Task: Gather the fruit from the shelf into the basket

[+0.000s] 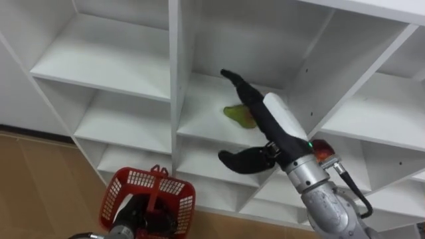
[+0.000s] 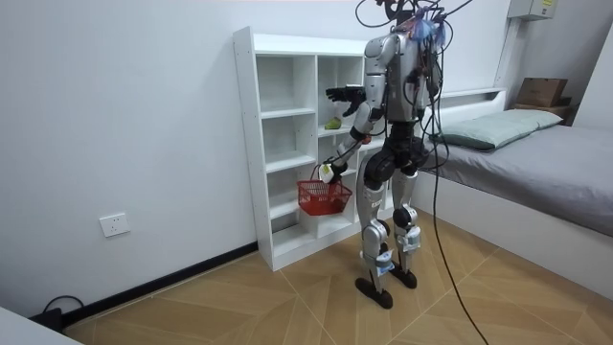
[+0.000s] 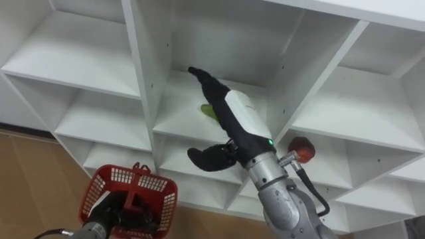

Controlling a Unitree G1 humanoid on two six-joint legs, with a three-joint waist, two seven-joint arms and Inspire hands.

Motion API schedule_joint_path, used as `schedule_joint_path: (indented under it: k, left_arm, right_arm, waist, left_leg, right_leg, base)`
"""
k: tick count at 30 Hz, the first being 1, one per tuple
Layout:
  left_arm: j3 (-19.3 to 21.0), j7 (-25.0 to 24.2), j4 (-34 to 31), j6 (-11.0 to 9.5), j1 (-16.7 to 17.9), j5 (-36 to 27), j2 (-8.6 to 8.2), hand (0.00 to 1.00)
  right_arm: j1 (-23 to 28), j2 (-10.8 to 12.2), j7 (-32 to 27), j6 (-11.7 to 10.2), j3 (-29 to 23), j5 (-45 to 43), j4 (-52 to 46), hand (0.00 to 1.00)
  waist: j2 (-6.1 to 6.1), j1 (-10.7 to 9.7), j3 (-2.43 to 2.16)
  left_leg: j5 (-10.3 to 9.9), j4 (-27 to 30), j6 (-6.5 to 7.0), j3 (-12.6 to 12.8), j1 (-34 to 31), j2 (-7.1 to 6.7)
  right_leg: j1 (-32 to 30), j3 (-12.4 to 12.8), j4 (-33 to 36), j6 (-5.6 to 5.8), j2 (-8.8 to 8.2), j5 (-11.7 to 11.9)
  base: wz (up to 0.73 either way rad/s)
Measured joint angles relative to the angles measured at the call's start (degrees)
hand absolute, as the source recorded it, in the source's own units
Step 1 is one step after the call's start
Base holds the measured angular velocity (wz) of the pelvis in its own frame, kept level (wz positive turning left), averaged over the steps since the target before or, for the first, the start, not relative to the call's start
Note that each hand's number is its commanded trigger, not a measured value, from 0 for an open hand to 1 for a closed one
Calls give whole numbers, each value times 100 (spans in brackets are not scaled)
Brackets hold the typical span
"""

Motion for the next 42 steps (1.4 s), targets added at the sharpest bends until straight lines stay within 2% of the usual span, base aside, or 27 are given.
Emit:
schedule_joint_path:
  k: [7, 12, 18, 21, 24, 31, 35, 42]
  left_arm:
    - [11, -8, -8, 11, -7, -3, 8, 100]
    - [11, -19, -56, 129, -5, 147, 31, 100]
    - [120, -18, -103, 189, -22, 504, -7, 100]
    - [120, -15, -102, 332, -23, 506, -14, 100]
    - [123, -26, -103, 417, -26, 510, -46, 100]
    - [113, -105, -110, 487, -30, 501, -112, 100]
    - [119, -147, -146, 500, -26, 503, -180, 100]
    - [116, -247, -253, 585, -26, 507, -225, 100]
  right_arm:
    - [-296, -25, -363, -28, -167, 466, 337, 0]
    - [-420, -11, -526, -1, -370, 1041, 796, 0]
    - [-630, 50, -581, 61, -383, 1124, 1301, 0]
    - [-703, 98, -624, 69, -388, 1226, 1457, 0]
    - [-922, 155, -742, 199, -398, 1239, 1685, 0]
    - [-1073, 301, -901, 257, -395, 1238, 2169, 0]
    - [-1073, 377, -900, 315, -396, 1229, 2512, 0]
    - [-1073, 466, -899, 396, -349, 1234, 2549, 0]
  waist:
    - [-15, -18, 4]
    - [-31, -7, 10]
    - [-39, 2, 11]
    - [-54, 9, 14]
    - [-70, 8, 10]
    - [-97, 25, 13]
    - [-60, 132, 35]
    - [-12, 177, 11]
  left_leg:
    - [-1, 29, 0, -98, 2, -8]
    - [-1, 56, 0, -129, -6, -13]
    - [0, 65, 0, -102, -3, -15]
    - [0, 68, 0, -110, -14, -15]
    - [0, 80, 0, -144, -11, -20]
    - [-1, 133, 0, -271, 0, -31]
    - [-6, 144, -6, -304, -66, -31]
    - [-4, 229, -9, -411, -114, -48]
  right_leg:
    - [64, -60, -13, 0, -7, 0]
    - [72, -102, -12, 0, -14, 0]
    - [85, -86, -10, 0, -14, 0]
    - [84, -95, -10, 0, -14, 0]
    - [92, -108, -10, 0, -16, 0]
    - [168, -195, -19, 1, -21, 0]
    - [165, -231, -31, 1, -18, -1]
    - [187, -350, -90, -3, -20, 1]
  base:
    - [5]
    - [3]
    - [0]
    - [0]
    - [3]
    - [10]
    - [4]
    - [9]
